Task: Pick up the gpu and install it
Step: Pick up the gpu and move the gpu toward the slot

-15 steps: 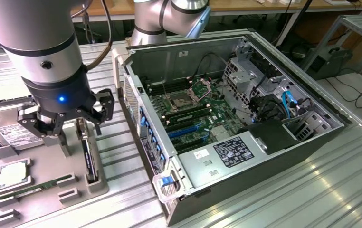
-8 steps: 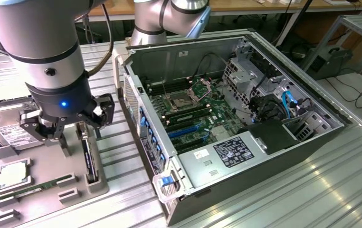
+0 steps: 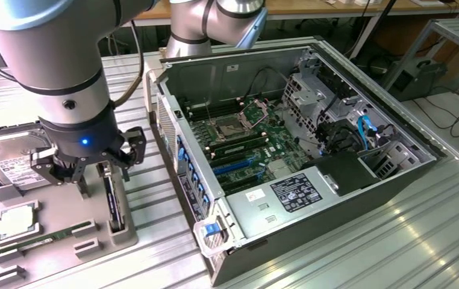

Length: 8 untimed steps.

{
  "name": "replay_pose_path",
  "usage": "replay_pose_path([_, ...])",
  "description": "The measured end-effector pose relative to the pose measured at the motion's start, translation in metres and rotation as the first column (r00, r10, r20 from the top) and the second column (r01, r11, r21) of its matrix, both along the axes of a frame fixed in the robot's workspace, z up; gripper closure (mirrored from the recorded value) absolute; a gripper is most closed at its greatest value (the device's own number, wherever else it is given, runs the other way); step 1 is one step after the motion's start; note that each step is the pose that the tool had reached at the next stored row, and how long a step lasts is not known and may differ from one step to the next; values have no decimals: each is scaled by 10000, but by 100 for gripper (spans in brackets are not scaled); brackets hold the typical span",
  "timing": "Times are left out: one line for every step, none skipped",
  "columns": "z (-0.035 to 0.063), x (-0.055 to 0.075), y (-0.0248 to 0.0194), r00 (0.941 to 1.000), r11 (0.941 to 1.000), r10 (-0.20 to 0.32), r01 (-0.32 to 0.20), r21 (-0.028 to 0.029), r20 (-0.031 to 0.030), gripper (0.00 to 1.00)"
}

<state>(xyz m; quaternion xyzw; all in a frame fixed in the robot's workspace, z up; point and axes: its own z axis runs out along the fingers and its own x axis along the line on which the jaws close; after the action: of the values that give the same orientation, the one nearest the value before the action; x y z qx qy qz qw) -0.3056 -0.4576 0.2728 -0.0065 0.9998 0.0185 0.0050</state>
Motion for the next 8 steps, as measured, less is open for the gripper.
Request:
replay_pose_path([-17,0,0,10000,10000,-1,1,-4,-1,32])
replay_pose_path([-36,0,1,10000,10000,-2,2,-9,-3,32])
replay_pose_path([-54,-1,1,10000,10000,-9,9,-13,-6,32])
replay_pose_path([-73,-1,1,10000,10000,-21,21,-18,-11,32])
replay_pose_path([-90,-1,1,10000,10000,-33,33,-22,-14,32])
replay_pose_path([-111,-1,2,10000,10000,-50,50,-25,-16,32])
replay_pose_path([-127,-1,2,10000,10000,-60,60,-27,-19,32])
replay_pose_path([-148,-2,2,10000,10000,-61,61,-30,-21,32])
